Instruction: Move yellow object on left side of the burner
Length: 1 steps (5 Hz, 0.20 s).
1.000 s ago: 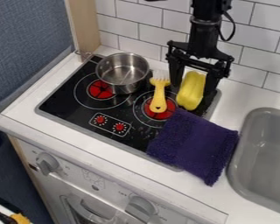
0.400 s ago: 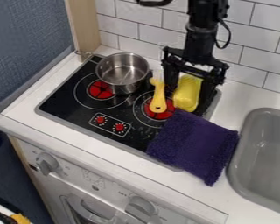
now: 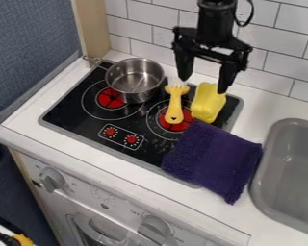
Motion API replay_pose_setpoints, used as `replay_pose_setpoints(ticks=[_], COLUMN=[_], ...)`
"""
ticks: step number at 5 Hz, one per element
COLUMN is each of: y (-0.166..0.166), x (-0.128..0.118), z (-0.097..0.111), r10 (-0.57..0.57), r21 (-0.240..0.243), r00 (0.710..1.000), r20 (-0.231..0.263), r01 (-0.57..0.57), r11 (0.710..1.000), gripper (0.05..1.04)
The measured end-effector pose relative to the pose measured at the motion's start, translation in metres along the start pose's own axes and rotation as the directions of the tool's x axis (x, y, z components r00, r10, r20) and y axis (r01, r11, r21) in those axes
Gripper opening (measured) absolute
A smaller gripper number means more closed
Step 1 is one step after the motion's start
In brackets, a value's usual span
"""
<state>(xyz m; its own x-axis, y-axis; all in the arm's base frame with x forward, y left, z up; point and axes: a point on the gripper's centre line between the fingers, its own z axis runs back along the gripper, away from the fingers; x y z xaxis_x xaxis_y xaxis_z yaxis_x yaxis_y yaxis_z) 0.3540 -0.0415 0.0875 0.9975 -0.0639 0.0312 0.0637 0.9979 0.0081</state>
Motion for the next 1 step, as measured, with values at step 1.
replay_pose_setpoints(ticks=[1], y=[0.0001], x=[-0.0017], z=[-0.0018], r10=[-0.017], r21=[0.000], r00=[1.000], r20=[-0.006], r01=[0.017], r11=[1.000], gripper=[1.001])
